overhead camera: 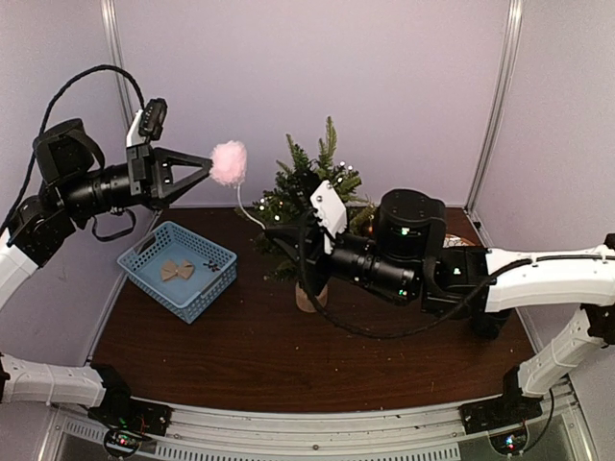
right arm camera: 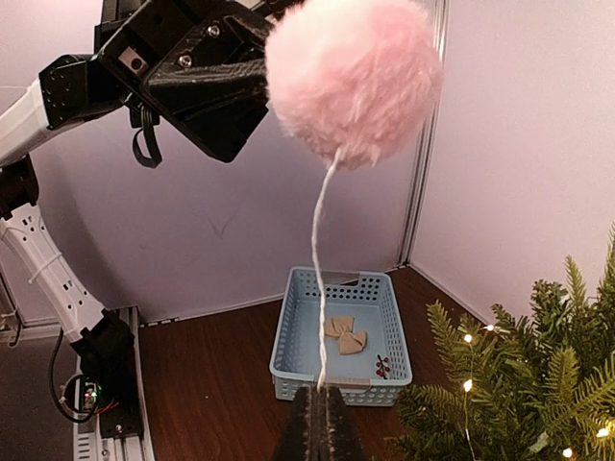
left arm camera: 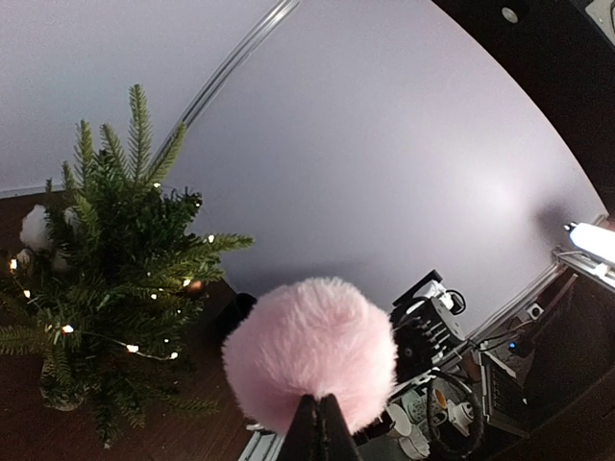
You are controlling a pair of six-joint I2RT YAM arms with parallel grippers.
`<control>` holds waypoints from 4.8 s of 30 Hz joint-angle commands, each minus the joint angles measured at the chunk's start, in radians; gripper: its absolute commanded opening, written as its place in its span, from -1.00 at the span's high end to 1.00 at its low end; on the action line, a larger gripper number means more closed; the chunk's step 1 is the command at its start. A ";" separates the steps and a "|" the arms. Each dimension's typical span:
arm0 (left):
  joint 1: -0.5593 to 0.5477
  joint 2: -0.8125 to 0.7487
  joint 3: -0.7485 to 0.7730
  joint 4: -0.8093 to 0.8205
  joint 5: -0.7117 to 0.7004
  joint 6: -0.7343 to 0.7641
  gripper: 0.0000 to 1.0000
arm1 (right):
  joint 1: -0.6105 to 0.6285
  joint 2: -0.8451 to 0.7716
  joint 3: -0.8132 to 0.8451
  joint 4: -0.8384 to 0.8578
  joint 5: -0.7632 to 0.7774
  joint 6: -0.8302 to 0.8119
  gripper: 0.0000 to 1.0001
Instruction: Decorate the small christmas tree
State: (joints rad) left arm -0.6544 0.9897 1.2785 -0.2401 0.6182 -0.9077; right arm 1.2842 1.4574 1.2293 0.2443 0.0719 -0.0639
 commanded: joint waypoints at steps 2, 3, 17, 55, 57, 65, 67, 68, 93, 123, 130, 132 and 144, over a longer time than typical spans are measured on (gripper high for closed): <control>-0.004 -0.070 -0.086 -0.101 -0.074 0.063 1.00 | 0.002 -0.066 -0.044 -0.094 0.041 0.063 1.00; -0.004 -0.086 -0.114 -0.109 -0.077 0.065 1.00 | 0.001 -0.074 -0.055 -0.107 0.046 0.080 1.00; -0.004 -0.131 -0.360 -0.057 -0.131 0.021 1.00 | 0.032 -0.062 -0.093 -0.278 0.150 0.151 1.00; -0.101 0.022 -0.366 0.097 -0.067 0.190 1.00 | 0.044 -0.121 -0.108 -0.484 0.414 0.177 1.00; -0.106 0.027 -0.367 0.097 -0.075 0.194 1.00 | 0.045 -0.118 -0.112 -0.485 0.419 0.182 1.00; -0.121 0.049 -0.364 0.104 -0.087 0.202 1.00 | 0.045 -0.120 -0.139 -0.490 0.408 0.201 1.00; -0.125 0.054 -0.362 0.110 -0.084 0.204 1.00 | 0.045 -0.118 -0.147 -0.485 0.407 0.207 1.00; -0.126 0.057 -0.360 0.111 -0.086 0.204 1.00 | 0.044 -0.117 -0.154 -0.483 0.407 0.209 1.00; -0.136 0.100 -0.335 0.105 -0.110 0.220 1.00 | 0.058 -0.059 -0.085 -0.463 0.316 0.119 1.00; -0.136 0.109 -0.328 0.072 -0.107 0.249 1.00 | 0.061 -0.024 0.061 -0.549 0.365 0.058 1.00; -0.136 0.108 -0.328 0.068 -0.110 0.248 1.00 | 0.023 -0.049 0.039 -0.549 0.353 0.130 1.00; -0.136 0.107 -0.329 0.065 -0.110 0.248 1.00 | 0.015 -0.060 0.032 -0.543 0.341 0.141 1.00; -0.137 0.111 -0.329 0.063 -0.111 0.249 1.00 | -0.025 -0.091 -0.018 -0.540 0.293 0.180 1.00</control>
State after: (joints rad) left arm -0.7868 1.0981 0.9131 -0.1963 0.5125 -0.6785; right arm 1.2709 1.3903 1.2324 -0.2951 0.3786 0.0917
